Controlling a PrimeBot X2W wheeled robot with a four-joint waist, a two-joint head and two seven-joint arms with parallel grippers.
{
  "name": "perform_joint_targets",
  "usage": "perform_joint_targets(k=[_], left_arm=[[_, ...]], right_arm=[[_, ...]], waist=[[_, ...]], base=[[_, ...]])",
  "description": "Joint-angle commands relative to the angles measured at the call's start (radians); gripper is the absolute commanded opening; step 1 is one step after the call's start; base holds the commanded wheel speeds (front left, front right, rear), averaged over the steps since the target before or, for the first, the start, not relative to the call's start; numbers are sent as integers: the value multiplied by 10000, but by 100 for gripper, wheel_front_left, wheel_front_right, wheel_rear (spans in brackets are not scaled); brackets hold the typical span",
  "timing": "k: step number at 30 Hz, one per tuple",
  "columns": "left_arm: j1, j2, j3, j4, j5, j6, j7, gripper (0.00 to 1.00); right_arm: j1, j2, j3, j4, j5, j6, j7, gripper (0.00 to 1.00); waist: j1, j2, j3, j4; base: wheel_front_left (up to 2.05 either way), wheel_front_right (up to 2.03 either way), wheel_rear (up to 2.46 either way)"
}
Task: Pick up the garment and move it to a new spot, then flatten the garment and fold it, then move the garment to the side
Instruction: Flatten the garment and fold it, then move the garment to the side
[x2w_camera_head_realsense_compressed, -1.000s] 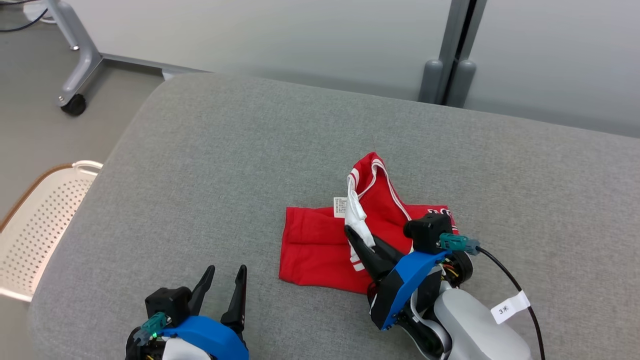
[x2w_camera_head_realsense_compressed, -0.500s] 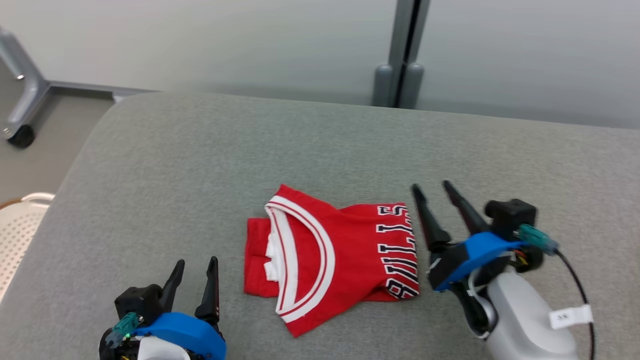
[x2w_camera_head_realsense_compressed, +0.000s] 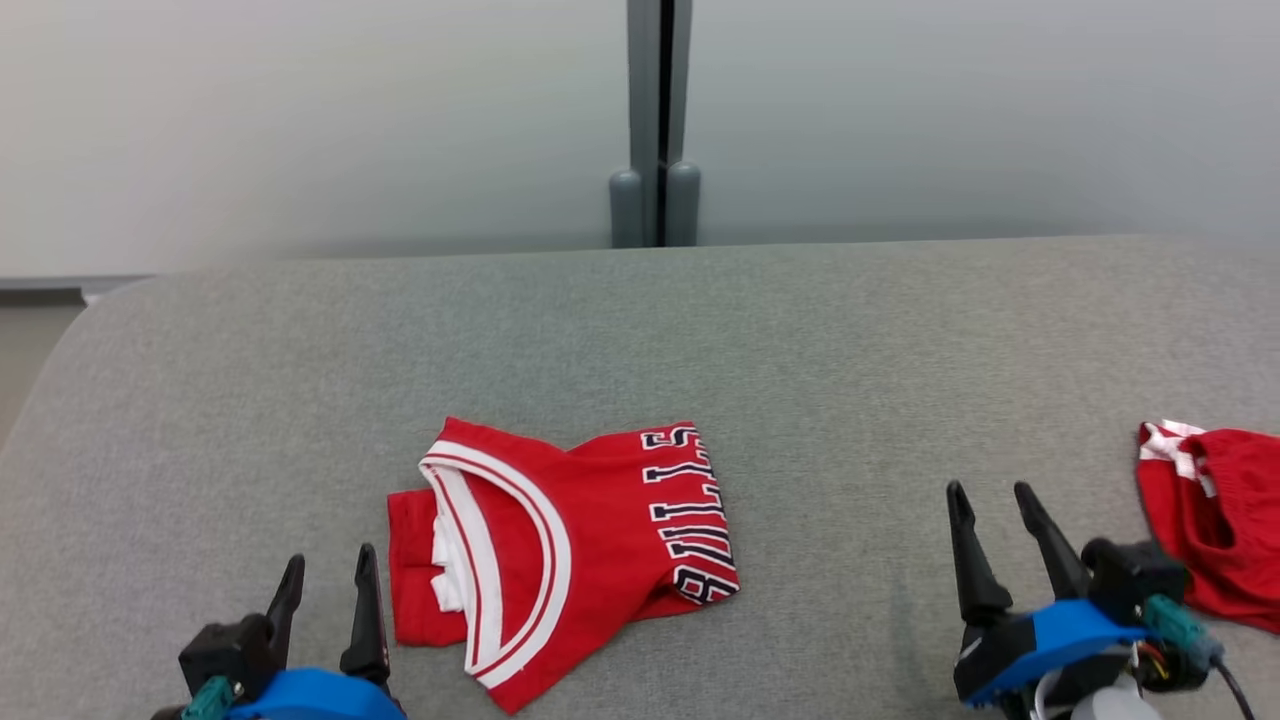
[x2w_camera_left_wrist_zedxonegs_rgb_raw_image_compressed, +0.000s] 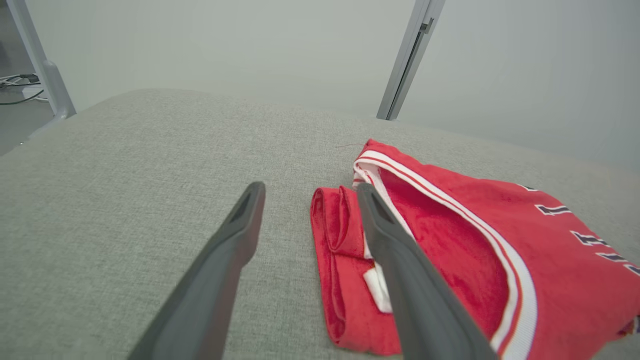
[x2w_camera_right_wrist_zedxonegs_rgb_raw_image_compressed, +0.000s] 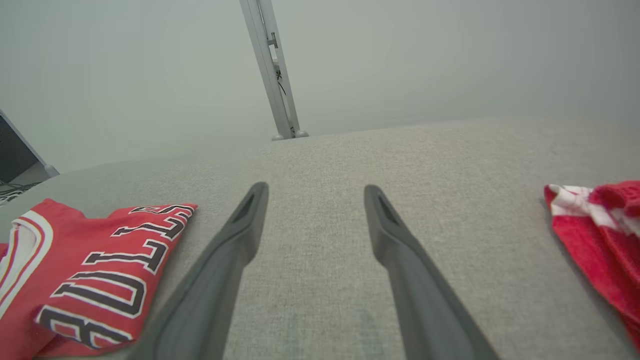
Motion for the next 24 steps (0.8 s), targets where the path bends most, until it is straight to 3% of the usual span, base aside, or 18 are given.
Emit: perform_joint_targets(k=[1, 10, 19, 24], left_arm=[[288, -70, 168, -74, 200, 40, -23, 100], [1002, -317, 734, -116, 668, -14, -23, 100], [975, -423, 778, -30, 861, -93, -23, 100], [902, -454, 620, 171, 663, -187, -23, 100]], right_arm=[[421, -16, -9, -66, -111, 2, -30, 100], [1245, -18, 101, -14, -16, 0, -30, 100], [1281, -17, 363, 170, 275, 0, -31, 100], [625, -13, 1336, 935, 1029, 2, -33, 100]], waist=[[0, 1, -266, -292], [0, 1, -644, -603], [0, 1, -606, -423], [0, 1, -386, -116]], base=[[0, 0, 0], [0, 0, 0], [0, 0, 0], [0, 0, 0]])
